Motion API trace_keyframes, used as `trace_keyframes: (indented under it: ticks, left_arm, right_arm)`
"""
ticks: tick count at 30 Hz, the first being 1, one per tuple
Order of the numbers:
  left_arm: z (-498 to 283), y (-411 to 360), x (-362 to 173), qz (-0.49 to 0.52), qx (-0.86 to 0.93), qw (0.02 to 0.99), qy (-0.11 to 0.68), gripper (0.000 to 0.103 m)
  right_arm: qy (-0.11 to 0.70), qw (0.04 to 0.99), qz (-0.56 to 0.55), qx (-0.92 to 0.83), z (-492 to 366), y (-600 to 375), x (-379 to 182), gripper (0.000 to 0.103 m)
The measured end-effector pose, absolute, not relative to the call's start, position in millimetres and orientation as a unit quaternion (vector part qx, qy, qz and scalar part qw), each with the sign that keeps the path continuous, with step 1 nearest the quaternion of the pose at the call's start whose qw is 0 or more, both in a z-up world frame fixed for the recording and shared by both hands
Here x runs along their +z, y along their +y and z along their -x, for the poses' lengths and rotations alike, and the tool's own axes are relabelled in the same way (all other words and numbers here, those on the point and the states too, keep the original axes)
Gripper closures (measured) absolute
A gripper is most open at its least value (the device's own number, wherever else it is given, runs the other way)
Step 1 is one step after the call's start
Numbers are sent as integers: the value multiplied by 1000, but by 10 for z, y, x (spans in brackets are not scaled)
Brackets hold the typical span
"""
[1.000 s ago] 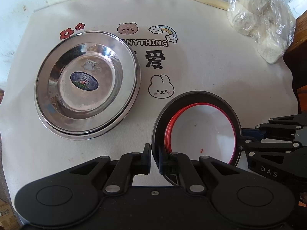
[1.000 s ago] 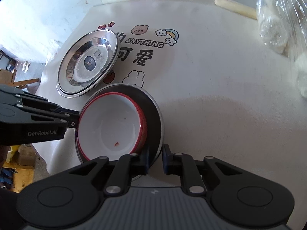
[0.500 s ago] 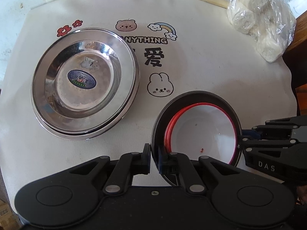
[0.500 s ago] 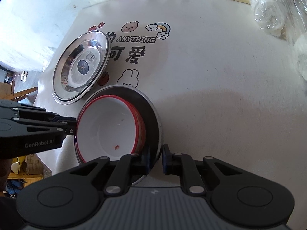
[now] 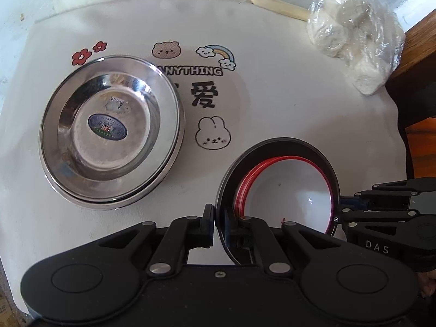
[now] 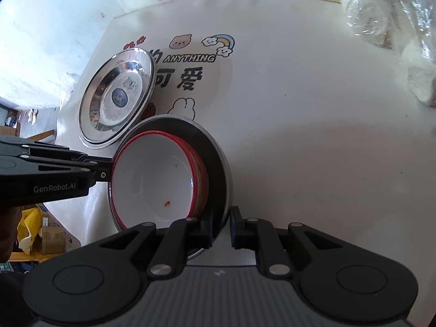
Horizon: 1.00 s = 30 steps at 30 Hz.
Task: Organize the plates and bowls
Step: 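Lift and carry the steel bowl with both grippers over the steel plate stack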
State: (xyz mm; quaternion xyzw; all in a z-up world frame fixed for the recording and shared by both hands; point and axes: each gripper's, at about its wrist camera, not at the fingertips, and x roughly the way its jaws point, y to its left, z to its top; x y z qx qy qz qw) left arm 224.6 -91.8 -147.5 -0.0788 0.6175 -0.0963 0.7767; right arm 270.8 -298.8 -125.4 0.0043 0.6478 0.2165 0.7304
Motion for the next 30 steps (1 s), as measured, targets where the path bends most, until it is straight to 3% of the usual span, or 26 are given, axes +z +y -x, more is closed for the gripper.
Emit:
trace_keyframes:
  ticks: [30]
  left_arm:
    - [-2234, -206, -1213, 124, -78, 800, 581, 99]
  right_arm:
    - [600, 763, -31, 237, -2878, -2573, -1002, 89]
